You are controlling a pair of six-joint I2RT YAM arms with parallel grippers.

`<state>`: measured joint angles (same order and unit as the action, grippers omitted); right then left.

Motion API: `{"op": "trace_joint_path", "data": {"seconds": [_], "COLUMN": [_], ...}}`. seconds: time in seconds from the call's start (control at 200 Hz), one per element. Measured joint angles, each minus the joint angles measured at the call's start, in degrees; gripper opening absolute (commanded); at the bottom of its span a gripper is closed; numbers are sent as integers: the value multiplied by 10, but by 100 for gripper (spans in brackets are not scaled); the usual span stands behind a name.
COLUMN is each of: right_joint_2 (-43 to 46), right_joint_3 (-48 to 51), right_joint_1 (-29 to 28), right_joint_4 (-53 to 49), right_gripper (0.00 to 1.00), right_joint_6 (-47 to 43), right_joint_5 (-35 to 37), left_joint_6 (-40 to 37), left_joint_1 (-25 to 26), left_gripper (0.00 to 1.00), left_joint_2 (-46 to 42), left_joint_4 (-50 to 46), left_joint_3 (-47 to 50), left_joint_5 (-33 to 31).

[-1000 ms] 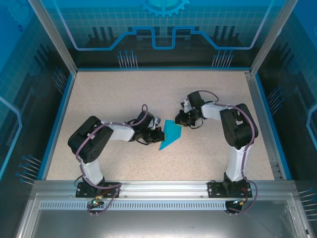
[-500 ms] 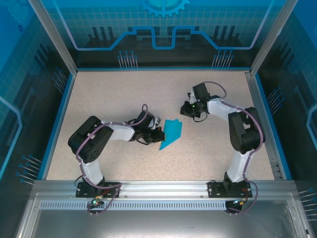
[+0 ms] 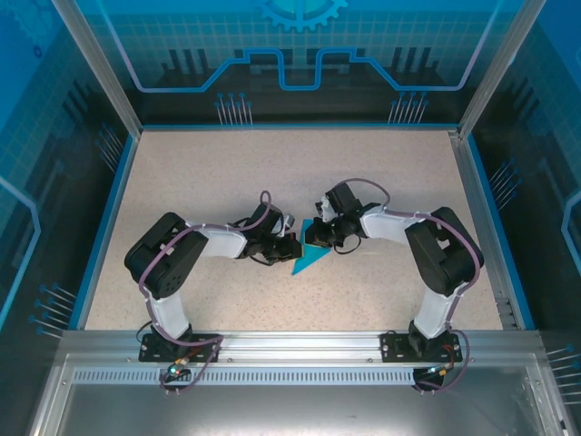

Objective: Fold a paper plane with a square sheet of paper (pick it up from the middle)
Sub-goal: Fourth fold the wing at the center of the table.

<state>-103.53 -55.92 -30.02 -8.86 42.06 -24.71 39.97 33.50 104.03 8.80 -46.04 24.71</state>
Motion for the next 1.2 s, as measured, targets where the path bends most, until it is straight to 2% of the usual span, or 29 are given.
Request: {"op": "trace_joint_path", "data": {"seconds": [0.465,0.675,0.805,1.201], "right_joint_2": [-45,-47,-49,-54], "right_joint_3": [-12,-19,-21,-28], "right_joint_1": [1,1,1,1], "right_joint_4": [-8,-21,-23,-32], "right_gripper": [10,10,10,10], "right_joint_6": [4,3,3,4], "right_joint_5": [0,2,2,0], "left_joint_6": [0,6,20,37], "left_joint_1": [0,0,0,17], "left_gripper": [0,13,14,14], "left_joint_2": [-14,-77,-110,-79], "left_joint_4": [-36,-90,-82,-60], "left_joint_3": [-5,-5,-5,-5], "left_joint_5": [-12,-26,-22,21]}}
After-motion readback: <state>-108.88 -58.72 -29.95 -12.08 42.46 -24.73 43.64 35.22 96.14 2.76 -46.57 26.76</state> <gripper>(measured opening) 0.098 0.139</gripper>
